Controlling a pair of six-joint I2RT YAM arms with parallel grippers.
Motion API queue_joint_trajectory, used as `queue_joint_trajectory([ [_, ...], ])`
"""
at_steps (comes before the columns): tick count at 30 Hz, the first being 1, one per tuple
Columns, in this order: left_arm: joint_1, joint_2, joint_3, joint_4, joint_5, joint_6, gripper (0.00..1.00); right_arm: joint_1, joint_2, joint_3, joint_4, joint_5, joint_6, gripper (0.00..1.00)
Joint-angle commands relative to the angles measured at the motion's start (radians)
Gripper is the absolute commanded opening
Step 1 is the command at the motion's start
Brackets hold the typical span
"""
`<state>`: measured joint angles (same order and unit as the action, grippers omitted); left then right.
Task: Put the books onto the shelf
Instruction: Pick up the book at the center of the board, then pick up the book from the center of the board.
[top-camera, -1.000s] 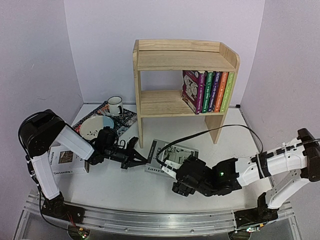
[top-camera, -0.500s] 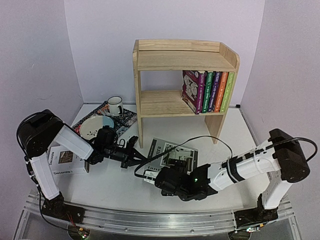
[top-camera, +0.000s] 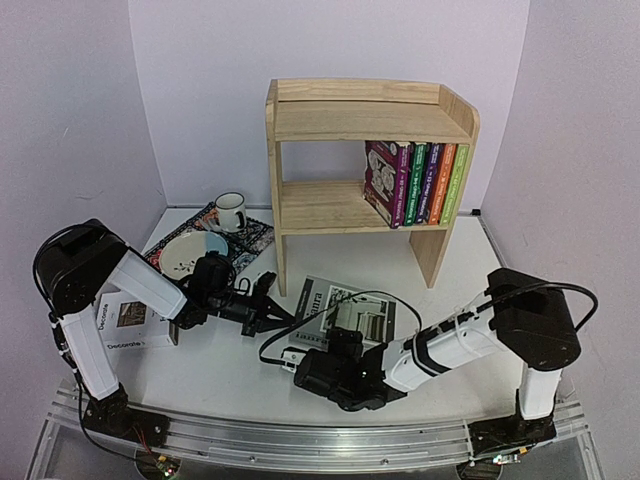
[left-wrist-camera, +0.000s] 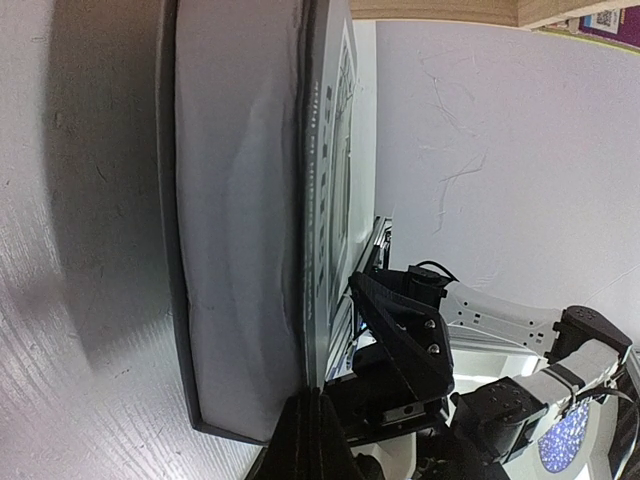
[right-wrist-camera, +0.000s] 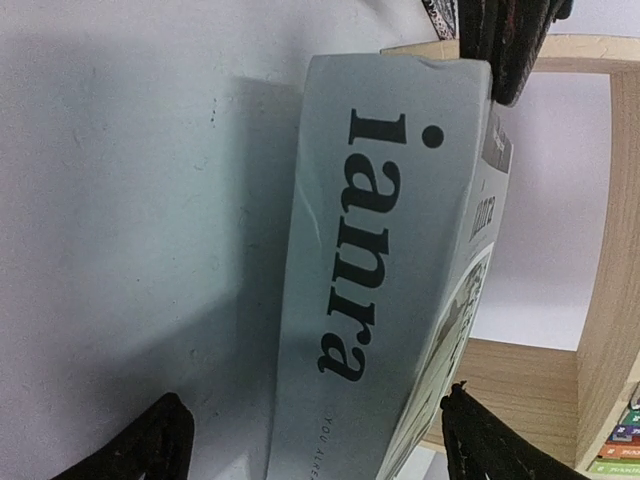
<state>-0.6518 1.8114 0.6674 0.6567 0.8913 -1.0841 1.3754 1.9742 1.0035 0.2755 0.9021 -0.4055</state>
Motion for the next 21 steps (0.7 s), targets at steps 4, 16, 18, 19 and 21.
queue_joint_trajectory([
  [4,-0.001,-0.035,0.027,0.058,0.034,-0.016,0.0,0.002,0.04,0.032,0.011,0.096,-0.02,0.78],
  [16,-0.002,-0.048,0.021,0.058,0.037,-0.026,0.0,0.002,-0.01,0.003,0.099,0.151,-0.072,0.47],
  [18,-0.002,-0.054,0.021,0.057,0.037,-0.031,0.02,0.002,-0.032,-0.001,0.1,0.153,-0.079,0.42],
  [19,-0.002,-0.057,0.021,0.057,0.038,-0.032,0.05,0.002,-0.045,-0.004,0.1,0.153,-0.081,0.4],
  [21,-0.002,-0.069,0.019,0.058,0.037,-0.032,0.11,0.002,-0.071,-0.011,0.1,0.153,-0.087,0.36],
])
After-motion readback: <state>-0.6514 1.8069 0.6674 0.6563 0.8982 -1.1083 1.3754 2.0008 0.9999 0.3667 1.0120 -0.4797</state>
